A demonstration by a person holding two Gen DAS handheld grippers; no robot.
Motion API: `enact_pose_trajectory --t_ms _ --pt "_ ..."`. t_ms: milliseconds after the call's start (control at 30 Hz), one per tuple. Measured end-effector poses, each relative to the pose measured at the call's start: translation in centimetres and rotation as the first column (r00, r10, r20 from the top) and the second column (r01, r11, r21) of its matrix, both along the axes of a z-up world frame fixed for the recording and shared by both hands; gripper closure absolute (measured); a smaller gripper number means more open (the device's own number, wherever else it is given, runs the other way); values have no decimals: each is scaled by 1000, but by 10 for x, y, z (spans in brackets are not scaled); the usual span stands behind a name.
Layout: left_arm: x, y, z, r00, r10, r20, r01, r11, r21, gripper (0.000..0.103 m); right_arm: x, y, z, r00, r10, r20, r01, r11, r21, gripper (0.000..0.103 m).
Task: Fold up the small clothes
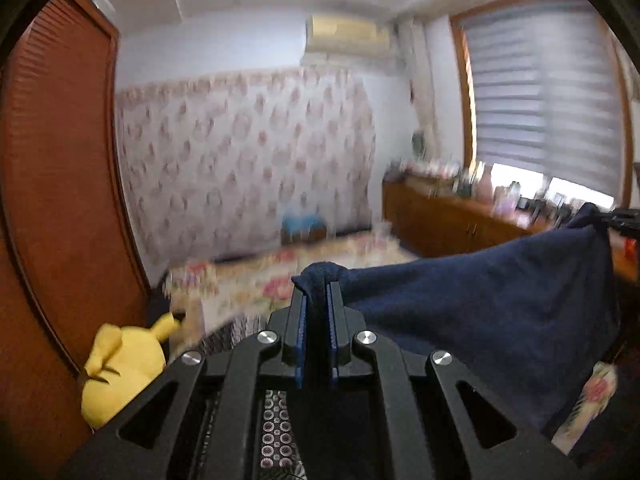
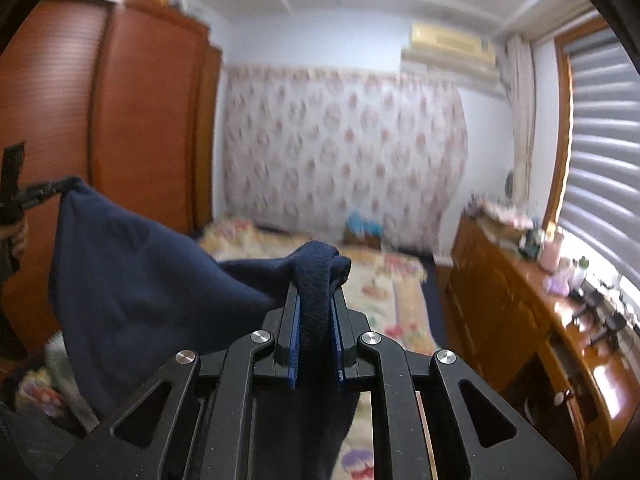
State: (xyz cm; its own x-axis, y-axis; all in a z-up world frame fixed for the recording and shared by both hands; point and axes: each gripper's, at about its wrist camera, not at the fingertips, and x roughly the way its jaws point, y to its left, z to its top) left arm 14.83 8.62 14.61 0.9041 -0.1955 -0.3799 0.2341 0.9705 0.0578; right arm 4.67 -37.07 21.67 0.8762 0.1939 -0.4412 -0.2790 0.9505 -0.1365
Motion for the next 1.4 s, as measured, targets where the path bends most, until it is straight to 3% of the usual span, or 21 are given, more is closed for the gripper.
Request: enact_pose_trajectory --t_ms 200,300,467,733,867,1100,1400 --pt "94 -31 -83 987 17 -160 -10 999 46 97 107 -13 -109 981 -79 -179 70 996 -55 93" --pt "114 -46 -109 979 29 -199 -16 998 67 97 149 -16 -153 964 -105 -244 89 993 -76 93" --pt "138 -54 -131 969 48 -241 -33 997 65 96 180 -27 -192 948 -126 -293 103 990 -92 93" --pt "148 -52 -142 956 59 -289 -44 997 58 89 203 -34 -207 929 -163 -332 145 986 -79 89" --pt "134 -50 -133 951 33 -306 -21 999 44 75 204 -36 -208 912 -209 -353 200 978 -62 77" --pt "80 -60 -131 946 -38 -322 49 998 27 47 166 -38 -201 918 -206 -338 214 977 -15 52" --pt "4 -70 -168 927 -67 -368 69 998 -8 46 81 -32 -231 901 -180 -394 212 977 37 52"
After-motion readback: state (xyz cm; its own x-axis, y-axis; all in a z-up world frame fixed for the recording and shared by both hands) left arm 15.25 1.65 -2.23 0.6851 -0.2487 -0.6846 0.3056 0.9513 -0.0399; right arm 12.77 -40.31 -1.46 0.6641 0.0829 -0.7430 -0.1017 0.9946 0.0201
